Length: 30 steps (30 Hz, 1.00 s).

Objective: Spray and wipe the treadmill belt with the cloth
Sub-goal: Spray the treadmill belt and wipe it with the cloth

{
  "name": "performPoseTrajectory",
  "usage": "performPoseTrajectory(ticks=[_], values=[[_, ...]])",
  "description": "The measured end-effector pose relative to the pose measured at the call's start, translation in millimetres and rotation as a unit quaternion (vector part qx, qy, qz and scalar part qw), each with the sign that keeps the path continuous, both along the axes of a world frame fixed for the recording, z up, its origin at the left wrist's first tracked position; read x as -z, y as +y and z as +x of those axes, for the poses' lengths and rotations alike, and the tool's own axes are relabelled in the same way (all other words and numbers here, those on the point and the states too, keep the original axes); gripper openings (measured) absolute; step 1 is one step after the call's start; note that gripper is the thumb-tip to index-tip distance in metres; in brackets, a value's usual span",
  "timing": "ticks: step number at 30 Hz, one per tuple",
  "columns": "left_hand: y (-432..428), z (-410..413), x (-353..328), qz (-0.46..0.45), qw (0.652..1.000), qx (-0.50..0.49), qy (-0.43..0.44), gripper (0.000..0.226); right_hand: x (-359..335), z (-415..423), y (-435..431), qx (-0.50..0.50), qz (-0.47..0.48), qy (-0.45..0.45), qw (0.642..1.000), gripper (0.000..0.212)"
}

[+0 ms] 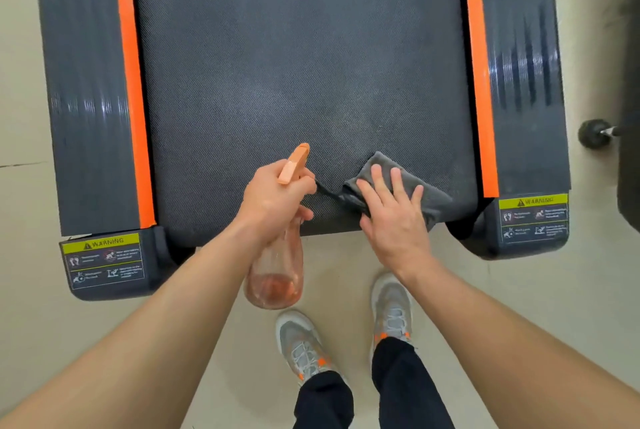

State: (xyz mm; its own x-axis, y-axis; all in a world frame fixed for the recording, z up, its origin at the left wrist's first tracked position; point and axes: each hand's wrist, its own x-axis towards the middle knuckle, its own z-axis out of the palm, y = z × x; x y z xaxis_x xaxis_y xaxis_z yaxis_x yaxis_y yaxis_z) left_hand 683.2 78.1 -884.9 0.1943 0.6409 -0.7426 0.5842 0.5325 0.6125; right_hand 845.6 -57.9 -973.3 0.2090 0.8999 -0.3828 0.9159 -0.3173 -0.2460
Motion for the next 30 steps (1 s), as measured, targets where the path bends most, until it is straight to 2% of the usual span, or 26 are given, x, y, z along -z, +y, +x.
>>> performPoseTrajectory(ticks=[4, 7, 10, 13, 17, 24, 30], values=[[-5.1, 8.8, 3.1, -0.03, 1.0, 0.003, 0.008, 0.007, -10.3, 6.2, 1.3, 0.043, 0.002, 0.036, 0.998, 0.05], [-5.7, 17.7, -0.3, -0.038, 0.999, -0.019, -0.003, 0.006, -16.7, 11.4, -5.5, 0.096, 0.009, 0.054, 0.994, 0.045], [-2.6, 27.6, -5.4, -0.031, 0.999, -0.015, -0.016, 0.017, -25.8, 11.1, -21.7, 0.136, 0.042, 0.069, 0.987, 0.041], [1.5, 38.4, -8.9, -0.022, 1.0, -0.01, -0.002, 0.006, -47.1, 12.3, -27.0, 0.244, 0.062, 0.091, 0.964, 0.036], [3.3, 52.0, -9.0, -0.042, 0.998, -0.017, 0.032, 0.012, -64.5, 19.2, -29.7, 0.369, 0.06, 0.144, 0.916, 0.03], [-5.5, 42.7, -20.3, -0.022, 0.997, -0.046, 0.061, 0.009, -76.4, 28.3, -22.1, 0.393, 0.032, 0.171, 0.903, 0.029], [-19.8, 26.9, -24.4, -0.051, 0.993, -0.037, 0.104, 0.012, -86.3, 28.7, -17.7, 0.4, 0.028, 0.169, 0.9, 0.029]])
